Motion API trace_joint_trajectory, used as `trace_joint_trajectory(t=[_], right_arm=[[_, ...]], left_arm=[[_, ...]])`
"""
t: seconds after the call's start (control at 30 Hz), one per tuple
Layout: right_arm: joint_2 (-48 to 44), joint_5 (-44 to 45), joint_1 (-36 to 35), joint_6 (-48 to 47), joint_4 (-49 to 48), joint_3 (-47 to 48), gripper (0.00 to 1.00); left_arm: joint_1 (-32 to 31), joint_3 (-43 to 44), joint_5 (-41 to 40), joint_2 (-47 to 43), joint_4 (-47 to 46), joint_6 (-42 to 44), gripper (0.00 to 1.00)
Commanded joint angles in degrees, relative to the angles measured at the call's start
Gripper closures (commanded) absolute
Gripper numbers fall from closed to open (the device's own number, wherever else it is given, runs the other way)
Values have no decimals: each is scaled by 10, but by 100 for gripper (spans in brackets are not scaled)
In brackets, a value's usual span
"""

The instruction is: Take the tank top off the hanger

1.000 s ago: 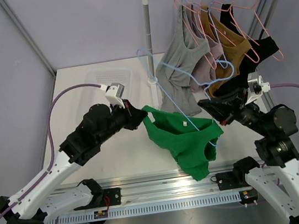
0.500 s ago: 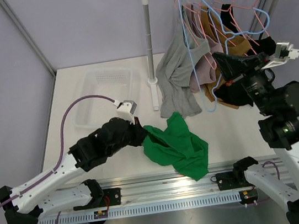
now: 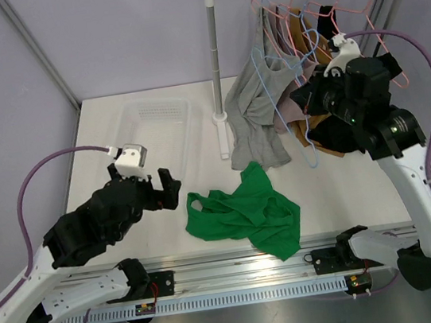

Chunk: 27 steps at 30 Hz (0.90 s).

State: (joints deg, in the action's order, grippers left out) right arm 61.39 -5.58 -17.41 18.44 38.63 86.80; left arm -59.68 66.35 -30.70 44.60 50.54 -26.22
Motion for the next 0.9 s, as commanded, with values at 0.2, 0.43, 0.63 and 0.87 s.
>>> trace_joint_trajectory(t=[0.2,0.43,0.63,0.87], right_arm=[[189,52,-3,-62,11,193,100],[349,52,-3,-93,68,416,100],[471,65,-3,-116,123,599,100],[564,96,-4,-138,115,669,100]], left_arm=[[1,-94,-66,-60,-20,43,1],[2,-101,-72,-51,-4,37,1],[45,-111,-3,-58,-30,53,1],[68,-112,21,-49,-33,57,1]])
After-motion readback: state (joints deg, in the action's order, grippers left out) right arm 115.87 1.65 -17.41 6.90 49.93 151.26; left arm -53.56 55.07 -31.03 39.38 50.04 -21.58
